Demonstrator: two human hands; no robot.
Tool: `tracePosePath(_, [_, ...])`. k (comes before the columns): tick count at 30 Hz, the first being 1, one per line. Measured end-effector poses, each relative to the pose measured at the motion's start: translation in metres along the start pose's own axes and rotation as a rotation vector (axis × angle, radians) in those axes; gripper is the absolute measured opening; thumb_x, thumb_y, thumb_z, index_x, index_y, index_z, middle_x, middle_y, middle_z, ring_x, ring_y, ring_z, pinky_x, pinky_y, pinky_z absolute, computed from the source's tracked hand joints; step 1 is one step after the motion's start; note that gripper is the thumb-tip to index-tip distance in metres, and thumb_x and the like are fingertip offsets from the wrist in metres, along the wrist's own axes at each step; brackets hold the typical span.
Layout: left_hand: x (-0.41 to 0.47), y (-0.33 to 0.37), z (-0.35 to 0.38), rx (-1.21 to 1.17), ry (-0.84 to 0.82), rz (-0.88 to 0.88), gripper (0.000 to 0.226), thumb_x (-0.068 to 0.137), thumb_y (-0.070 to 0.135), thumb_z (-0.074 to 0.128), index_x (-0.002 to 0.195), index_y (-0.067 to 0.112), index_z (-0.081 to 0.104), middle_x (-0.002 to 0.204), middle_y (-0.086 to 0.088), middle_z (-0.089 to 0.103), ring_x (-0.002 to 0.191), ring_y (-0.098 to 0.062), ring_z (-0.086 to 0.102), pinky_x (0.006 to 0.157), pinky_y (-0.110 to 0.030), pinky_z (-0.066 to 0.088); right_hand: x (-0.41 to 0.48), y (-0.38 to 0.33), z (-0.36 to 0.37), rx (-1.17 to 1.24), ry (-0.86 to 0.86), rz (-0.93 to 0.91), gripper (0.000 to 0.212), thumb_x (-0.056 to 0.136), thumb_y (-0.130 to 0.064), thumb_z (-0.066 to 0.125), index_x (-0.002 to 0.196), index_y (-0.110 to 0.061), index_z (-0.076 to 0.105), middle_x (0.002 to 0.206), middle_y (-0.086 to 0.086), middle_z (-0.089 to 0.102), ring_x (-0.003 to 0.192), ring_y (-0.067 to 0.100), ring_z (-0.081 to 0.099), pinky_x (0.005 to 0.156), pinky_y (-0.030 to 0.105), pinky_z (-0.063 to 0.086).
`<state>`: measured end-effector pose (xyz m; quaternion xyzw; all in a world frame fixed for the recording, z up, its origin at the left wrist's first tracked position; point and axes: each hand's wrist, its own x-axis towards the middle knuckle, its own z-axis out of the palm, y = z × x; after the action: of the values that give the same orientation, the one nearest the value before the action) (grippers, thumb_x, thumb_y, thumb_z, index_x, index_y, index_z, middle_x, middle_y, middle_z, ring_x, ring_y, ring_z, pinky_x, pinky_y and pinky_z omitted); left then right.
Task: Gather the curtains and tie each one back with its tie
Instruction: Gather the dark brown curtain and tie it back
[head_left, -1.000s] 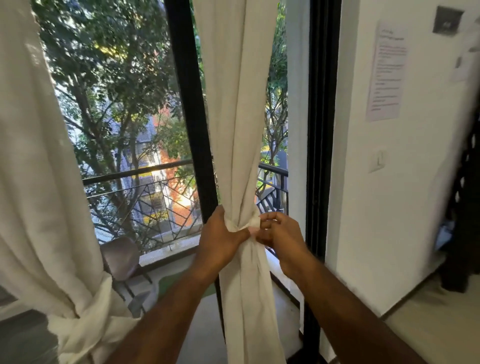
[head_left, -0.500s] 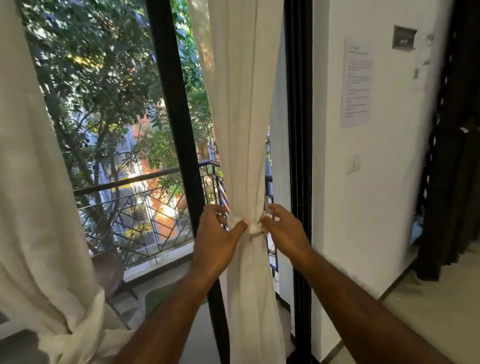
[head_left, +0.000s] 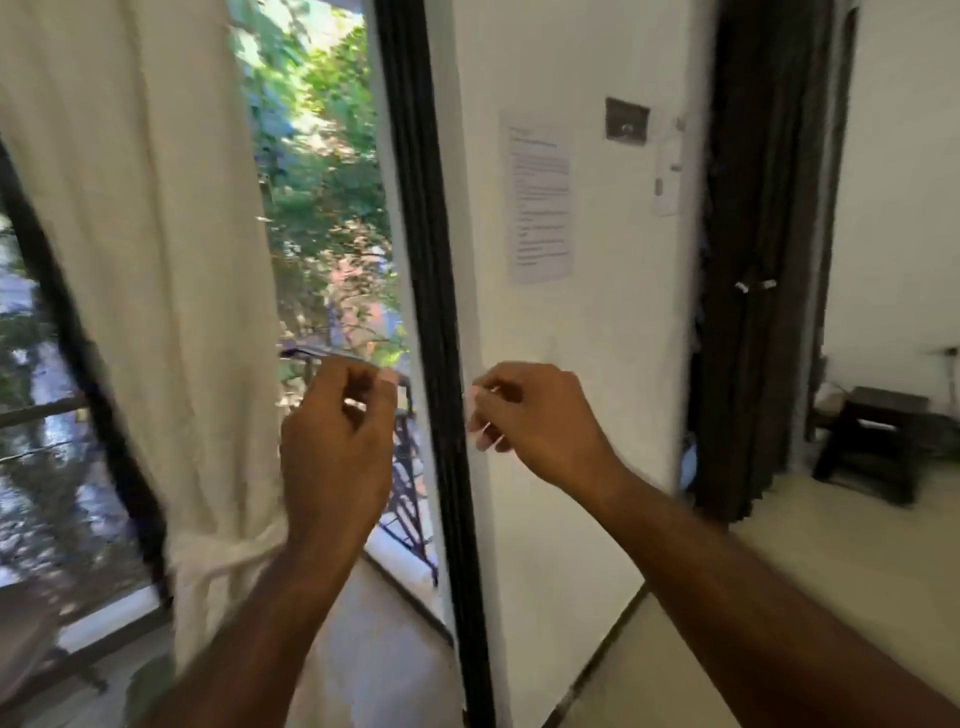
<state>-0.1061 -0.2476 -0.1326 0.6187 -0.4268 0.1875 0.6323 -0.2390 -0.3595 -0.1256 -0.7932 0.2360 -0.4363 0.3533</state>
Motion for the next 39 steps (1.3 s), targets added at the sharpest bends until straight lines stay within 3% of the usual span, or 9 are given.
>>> tracePosePath(6, [-0.003,0.041,0.135,-0.16,-0.153,0.07,0.017,0.095,0.041,0.053,0.088,0.025,0.058,0.073,0.004,0.066,0.064,-0.021,0.064,0.062,-0.041,0.054,0.03,0.045,-0.124,-0.092,0.183,0.038,0.017,0.095,-0.016,0.058,0.087,-0.014,0.073,0.069,0.006,0.075,0.055,0.02,0.072,0.052,0.024,0.052])
tracePosePath(10, [-0.002,0.047,0.231,-0.201,-0.229,0.086,0.023,0.096,0.047,0.049,0.094,0.026,0.058,0.08,0.008,0.066,0.068,-0.016,0.065,0.066,-0.038,0.058,0.058,0.093,-0.183,-0.186,0.279,0.078,0.016,0.096,-0.019,0.058,0.093,-0.013,0.073,0.069,0.005,0.075,0.054,0.018,0.071,0.053,0.025,0.053])
tracePosePath(15, [0.022,0.05,0.355,-0.296,-0.319,0.104,0.019,0.097,0.045,0.05,0.09,0.029,0.057,0.077,0.009,0.066,0.066,-0.018,0.065,0.067,-0.045,0.056,0.109,0.165,-0.244,-0.295,0.383,0.119,0.017,0.098,-0.02,0.059,0.093,-0.014,0.073,0.068,0.002,0.074,0.051,0.013,0.069,0.054,0.02,0.056])
tracePosePath(21, [0.064,0.062,0.511,-0.344,-0.406,0.17,0.02,0.097,0.045,0.05,0.09,0.026,0.056,0.076,0.01,0.066,0.065,-0.014,0.064,0.064,-0.04,0.056,0.187,0.252,-0.331,-0.423,0.55,0.178,0.02,0.095,-0.019,0.06,0.083,-0.012,0.073,0.063,0.003,0.073,0.051,0.012,0.069,0.054,0.023,0.059])
tracePosePath(27, [0.083,0.066,0.657,-0.301,-0.496,0.222,0.021,0.096,0.046,0.049,0.096,0.026,0.057,0.083,0.014,0.063,0.071,0.002,0.057,0.058,-0.012,0.04,0.249,0.339,-0.42,-0.483,0.619,0.215,0.018,0.098,-0.026,0.059,0.084,-0.022,0.071,0.067,-0.004,0.072,0.056,0.005,0.069,0.054,0.014,0.052])
tracePosePath(33, [0.097,0.074,0.816,-0.278,-0.528,0.221,0.015,0.096,0.045,0.05,0.095,0.031,0.055,0.08,0.026,0.056,0.072,0.003,0.057,0.057,-0.01,0.037,0.327,0.449,-0.523,-0.474,0.66,0.176,0.015,0.098,-0.023,0.06,0.09,-0.019,0.072,0.072,-0.005,0.072,0.06,0.005,0.069,0.056,0.015,0.051])
tracePosePath(39, [0.139,0.09,0.973,-0.212,-0.48,0.237,0.01,0.094,0.044,0.052,0.099,0.035,0.05,0.089,0.02,0.055,0.08,-0.006,0.059,0.059,-0.011,0.038,0.431,0.554,-0.626,-0.45,0.646,0.174,0.016,0.097,-0.025,0.06,0.089,-0.02,0.072,0.074,-0.006,0.071,0.068,0.006,0.068,0.067,0.023,0.058])
